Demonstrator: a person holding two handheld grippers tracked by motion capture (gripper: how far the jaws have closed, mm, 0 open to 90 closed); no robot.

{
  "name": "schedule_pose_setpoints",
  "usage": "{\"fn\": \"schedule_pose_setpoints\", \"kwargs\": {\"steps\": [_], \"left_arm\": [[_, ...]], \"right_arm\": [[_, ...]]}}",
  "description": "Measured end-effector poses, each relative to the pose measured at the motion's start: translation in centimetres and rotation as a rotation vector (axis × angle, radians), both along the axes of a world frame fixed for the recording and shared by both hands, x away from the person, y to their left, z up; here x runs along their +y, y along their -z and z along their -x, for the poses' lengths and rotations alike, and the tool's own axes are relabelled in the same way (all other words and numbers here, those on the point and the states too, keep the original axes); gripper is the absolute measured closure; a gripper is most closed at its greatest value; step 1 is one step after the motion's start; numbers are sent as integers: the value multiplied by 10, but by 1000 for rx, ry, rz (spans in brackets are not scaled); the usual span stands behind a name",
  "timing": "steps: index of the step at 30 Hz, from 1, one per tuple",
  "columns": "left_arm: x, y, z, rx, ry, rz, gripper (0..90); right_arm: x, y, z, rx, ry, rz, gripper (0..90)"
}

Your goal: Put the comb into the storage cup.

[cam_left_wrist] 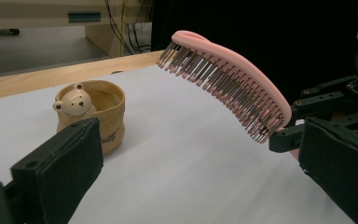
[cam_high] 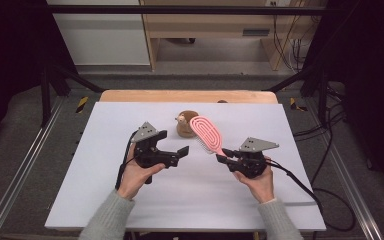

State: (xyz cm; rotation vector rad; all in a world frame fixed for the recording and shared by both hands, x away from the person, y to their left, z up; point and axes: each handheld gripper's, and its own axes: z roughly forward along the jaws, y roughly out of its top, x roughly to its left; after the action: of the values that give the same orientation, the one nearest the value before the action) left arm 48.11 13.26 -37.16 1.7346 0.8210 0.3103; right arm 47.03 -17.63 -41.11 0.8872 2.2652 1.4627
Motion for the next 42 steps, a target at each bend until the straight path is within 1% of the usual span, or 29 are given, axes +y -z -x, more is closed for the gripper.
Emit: {"fn": "schedule_pose_setpoints", "kwargs": {"steps": [14,21,26,31,42], "left_arm": [[-15,-5,-3,5,11,3,0],[-27,-7,-4,9,16,9,0],[-35,-8,-5,15,14,16,0],[-40,-8,-6,19,4,12,0],[-50,-6,-9,34,-7,25,0]], "right_arm": [[0,0,0,-7,2,-4,701],[0,0,1,-11,4,-3,701],[0,0,1,-10,3,-3,701],[0,-1,1,-16,7,-6,701],[0,-1,1,-20,7,-7,701]]}}
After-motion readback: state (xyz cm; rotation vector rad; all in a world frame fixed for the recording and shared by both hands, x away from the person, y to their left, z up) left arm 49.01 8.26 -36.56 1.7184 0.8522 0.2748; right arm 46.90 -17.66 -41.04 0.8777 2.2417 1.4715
